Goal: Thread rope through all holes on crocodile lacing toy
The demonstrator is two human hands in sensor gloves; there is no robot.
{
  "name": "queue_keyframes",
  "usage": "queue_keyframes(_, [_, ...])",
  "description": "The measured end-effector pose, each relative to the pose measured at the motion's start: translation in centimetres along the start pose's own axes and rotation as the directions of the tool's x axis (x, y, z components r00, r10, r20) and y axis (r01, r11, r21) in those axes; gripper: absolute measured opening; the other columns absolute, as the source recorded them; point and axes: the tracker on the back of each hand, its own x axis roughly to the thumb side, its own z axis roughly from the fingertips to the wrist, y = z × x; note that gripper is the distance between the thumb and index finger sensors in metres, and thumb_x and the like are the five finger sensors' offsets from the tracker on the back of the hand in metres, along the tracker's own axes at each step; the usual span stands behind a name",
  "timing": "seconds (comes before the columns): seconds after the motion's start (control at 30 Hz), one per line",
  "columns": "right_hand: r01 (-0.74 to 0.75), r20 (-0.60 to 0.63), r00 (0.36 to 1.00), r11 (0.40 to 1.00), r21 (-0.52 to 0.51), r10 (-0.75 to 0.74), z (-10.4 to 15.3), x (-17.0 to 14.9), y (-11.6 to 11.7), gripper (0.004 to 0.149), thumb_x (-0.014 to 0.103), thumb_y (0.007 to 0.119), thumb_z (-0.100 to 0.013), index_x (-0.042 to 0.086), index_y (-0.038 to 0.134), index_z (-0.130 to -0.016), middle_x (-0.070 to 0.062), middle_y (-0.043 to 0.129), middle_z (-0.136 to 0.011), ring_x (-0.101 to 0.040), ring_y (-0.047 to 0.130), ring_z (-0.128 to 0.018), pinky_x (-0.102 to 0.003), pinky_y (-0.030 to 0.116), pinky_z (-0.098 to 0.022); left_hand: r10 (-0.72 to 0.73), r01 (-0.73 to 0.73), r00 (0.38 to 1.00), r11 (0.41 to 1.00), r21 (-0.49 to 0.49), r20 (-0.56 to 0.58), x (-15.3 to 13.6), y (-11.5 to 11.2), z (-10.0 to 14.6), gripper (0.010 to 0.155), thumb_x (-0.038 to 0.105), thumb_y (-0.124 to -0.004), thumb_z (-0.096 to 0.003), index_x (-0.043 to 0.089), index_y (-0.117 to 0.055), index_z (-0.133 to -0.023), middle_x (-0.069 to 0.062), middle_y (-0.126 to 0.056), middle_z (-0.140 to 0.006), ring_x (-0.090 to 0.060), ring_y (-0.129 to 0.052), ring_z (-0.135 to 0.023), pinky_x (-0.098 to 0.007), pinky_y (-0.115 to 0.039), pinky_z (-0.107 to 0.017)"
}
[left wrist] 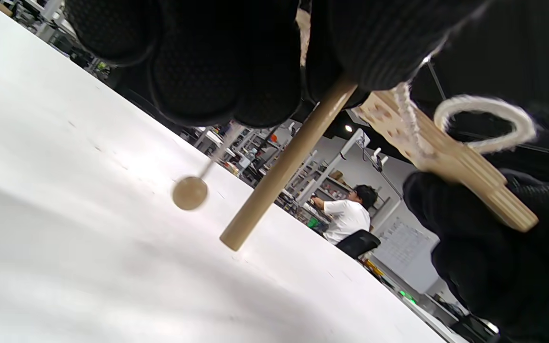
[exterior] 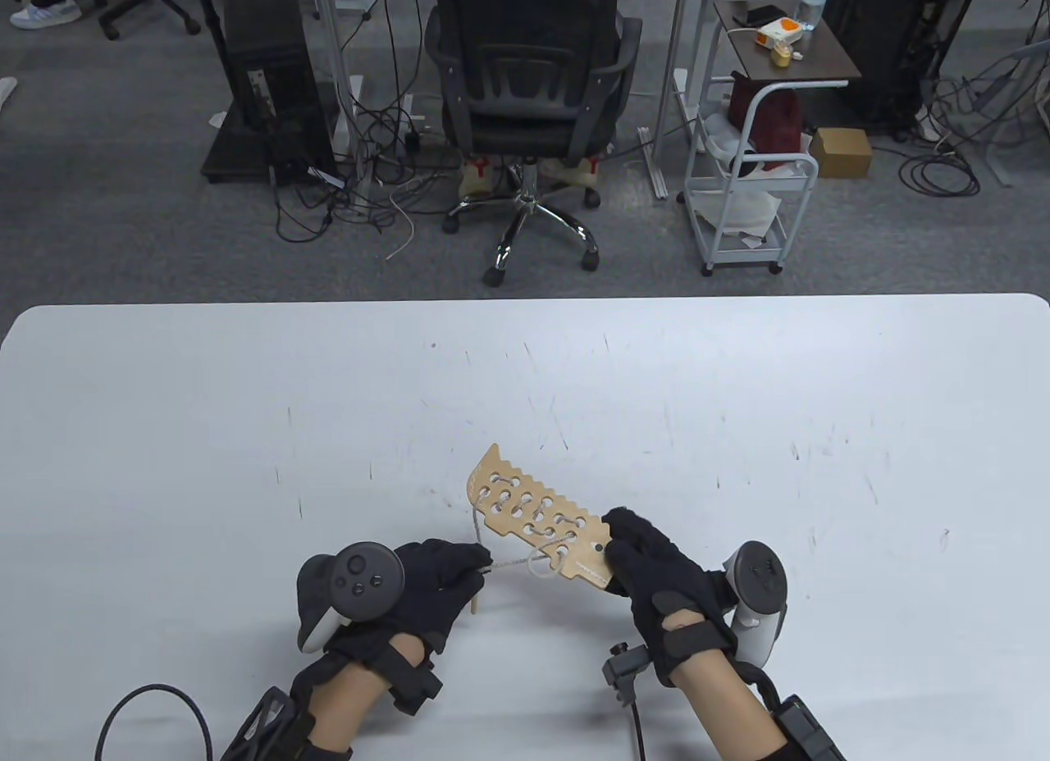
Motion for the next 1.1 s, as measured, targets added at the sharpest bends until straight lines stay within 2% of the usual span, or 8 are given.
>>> queue_keyframes(0.63, [-0.041,-0.017,0.999,0.995,-0.09,0.039,-0.9,-0.4,-2.0,0.057,0.026,0.082,-0.048,0.001,0.063,-0.095,-0.019,0.088,-0.082,-0.027,0.104,-0.06,-0.041,0.083,-0.048,0.126,-0.087,0.978,0.971,0.223,-0.166,-4.5,3.4,0.4,0.046,0.043,-0.072,-0.0454,0.039,-0.072,-0.091,-0.002,-0.084,-0.092,-0.026,-0.088,-0.073,-0.052,-0.066,-0.067])
queue_keyframes(0.9, [-0.037,-0.031,0.999,0.995,-0.096,0.034,-1.2,-0.7,-2.4,0.056,0.026,0.082,-0.048,0.001,0.063,-0.095,-0.019,0.088,-0.082,-0.027,0.104,-0.06,-0.04,0.083,-0.048,0.132,-0.077,0.968,0.966,0.248,-0.213,-5.5,3.6,0.4,0.048,0.039,-0.068,-0.0438,0.036,-0.07,-0.091,-0.002,-0.082,-0.095,-0.027,-0.088,-0.075,-0.052,-0.066,-0.067])
queue_keyframes(1.0, [-0.042,-0.035,0.999,0.994,-0.099,0.039,-1.2,-0.7,-2.4,0.056,0.026,0.082,-0.048,0.001,0.064,-0.095,-0.019,0.088,-0.082,-0.027,0.104,-0.06,-0.04,0.083,-0.048,0.113,-0.055,0.969,0.965,0.257,-0.218,-5.4,3.7,0.4,0.048,0.038,-0.071,-0.0428,0.033,-0.071,-0.091,0.0,-0.091,-0.087,-0.027,-0.095,-0.072,-0.053,-0.07,-0.065])
queue_keyframes(1.1, [-0.046,-0.039,0.998,0.994,-0.097,0.043,-1.3,-0.7,-2.4,0.056,0.026,0.082,-0.048,0.001,0.063,-0.095,-0.019,0.088,-0.082,-0.027,0.104,-0.06,-0.04,0.083,-0.048,0.076,-0.021,0.979,0.961,0.277,-0.191,-4.7,4.1,0.5,0.048,0.037,-0.074,-0.0416,0.029,-0.074,-0.089,0.0,-0.1,-0.074,-0.024,-0.102,-0.058,-0.051,-0.074,-0.063])
